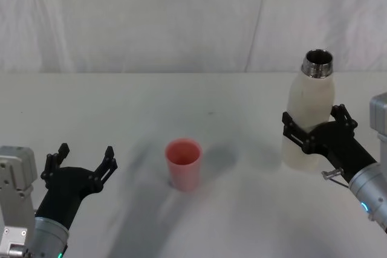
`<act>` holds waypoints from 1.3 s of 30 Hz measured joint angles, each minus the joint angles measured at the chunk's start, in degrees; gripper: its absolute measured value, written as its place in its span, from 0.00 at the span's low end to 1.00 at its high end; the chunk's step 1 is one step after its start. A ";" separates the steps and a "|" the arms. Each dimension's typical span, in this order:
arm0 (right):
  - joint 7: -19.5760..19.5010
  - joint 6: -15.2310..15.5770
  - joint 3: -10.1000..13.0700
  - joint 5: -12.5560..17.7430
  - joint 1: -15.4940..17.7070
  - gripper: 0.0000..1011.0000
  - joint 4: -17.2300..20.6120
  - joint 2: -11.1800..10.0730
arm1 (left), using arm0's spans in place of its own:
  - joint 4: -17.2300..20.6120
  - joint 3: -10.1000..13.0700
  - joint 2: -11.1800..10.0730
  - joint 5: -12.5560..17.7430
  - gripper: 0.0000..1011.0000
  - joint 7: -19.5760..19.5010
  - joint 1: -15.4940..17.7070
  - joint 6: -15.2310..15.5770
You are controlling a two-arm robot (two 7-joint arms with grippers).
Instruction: Grasp the thermos with one hand and pour water into the cup lid.
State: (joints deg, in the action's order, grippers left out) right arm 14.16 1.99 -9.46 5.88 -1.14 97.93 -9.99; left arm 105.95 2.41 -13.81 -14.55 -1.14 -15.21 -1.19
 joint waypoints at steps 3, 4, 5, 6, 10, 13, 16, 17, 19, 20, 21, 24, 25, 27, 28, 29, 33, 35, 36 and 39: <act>0.07 0.09 0.11 1.43 0.29 0.94 0.00 -0.25 | 0.00 0.00 0.00 0.00 0.99 0.00 0.00 0.00; 0.07 0.09 0.12 1.92 0.38 0.94 -0.12 -0.30 | 0.00 0.00 0.00 0.00 0.99 0.00 0.00 0.00; 0.06 0.09 0.12 2.18 0.43 0.94 -0.22 -0.33 | 0.00 0.00 0.00 0.00 0.99 0.00 0.00 0.00; 0.03 0.07 0.12 2.41 0.47 0.94 -0.32 -0.35 | 0.00 0.00 0.00 0.00 0.99 0.00 0.00 0.00; -0.37 -0.21 0.06 3.26 0.51 0.94 -1.01 -0.41 | 0.00 0.00 0.00 0.00 0.99 0.00 0.00 0.00; -0.85 -0.60 -0.03 3.78 0.41 0.94 -1.70 -0.43 | 0.00 0.00 0.00 0.00 0.99 0.00 0.00 0.00; -1.10 -1.00 -0.14 4.14 0.24 0.94 -2.29 -0.44 | 0.00 0.00 0.00 0.00 0.99 0.00 0.00 0.00; -1.27 -1.27 -0.20 4.34 0.08 0.94 -2.68 -0.41 | 0.00 0.00 0.00 0.00 0.99 0.00 0.00 0.00; -1.36 -1.55 -0.28 4.53 -0.09 0.94 -3.08 -0.36 | 0.00 0.00 0.00 0.00 0.99 0.00 0.00 0.00; -1.38 -1.76 -0.35 4.68 -0.24 0.94 -3.45 -0.35 | 0.00 0.00 0.00 0.00 0.99 0.00 0.00 0.00; -1.38 -1.90 -0.39 4.77 -0.33 0.94 -3.66 -0.34 | 0.00 0.00 0.00 0.00 0.99 0.00 0.00 0.00; -1.44 -2.37 -0.55 5.02 -0.71 0.94 -4.42 -0.32 | 0.00 0.00 0.00 0.00 0.99 0.00 0.00 0.00; -1.46 -2.46 -0.60 5.06 -0.81 0.94 -4.60 -0.32 | 0.00 0.00 0.00 0.00 0.99 0.00 0.00 0.00; -1.58 -2.72 -0.72 5.11 -1.18 0.94 -5.20 -0.32 | 0.00 0.00 0.00 0.00 0.99 0.00 0.00 0.00; -1.61 -2.81 -0.76 5.11 -1.33 0.94 -5.44 -0.33 | 0.00 0.00 0.00 0.00 0.99 0.00 0.00 0.00; -1.63 -2.87 -0.82 5.11 -1.48 0.94 -5.68 -0.36 | 0.00 0.00 0.00 0.00 0.99 0.00 0.00 0.00; -1.64 -3.16 -0.98 5.11 -2.19 0.94 -6.74 -0.43 | 0.00 0.00 0.00 0.00 0.99 0.00 0.00 0.00; -1.64 -3.33 -1.04 5.21 -2.72 0.94 -7.49 -0.44 | 0.00 0.00 0.00 0.00 0.99 0.00 0.00 0.00; -1.64 -3.39 -1.05 5.25 -2.92 0.94 -7.79 -0.44 | 0.00 0.00 0.00 0.00 0.99 0.00 0.00 0.00; -1.60 -3.72 -1.11 5.44 -3.61 0.94 -8.95 -0.39 | 0.00 0.00 0.00 0.00 0.99 0.00 0.00 0.00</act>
State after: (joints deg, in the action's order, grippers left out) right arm 12.56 -1.73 -10.56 11.32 -4.75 88.99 -10.38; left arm 105.95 2.41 -13.81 -14.54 -1.14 -15.21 -1.19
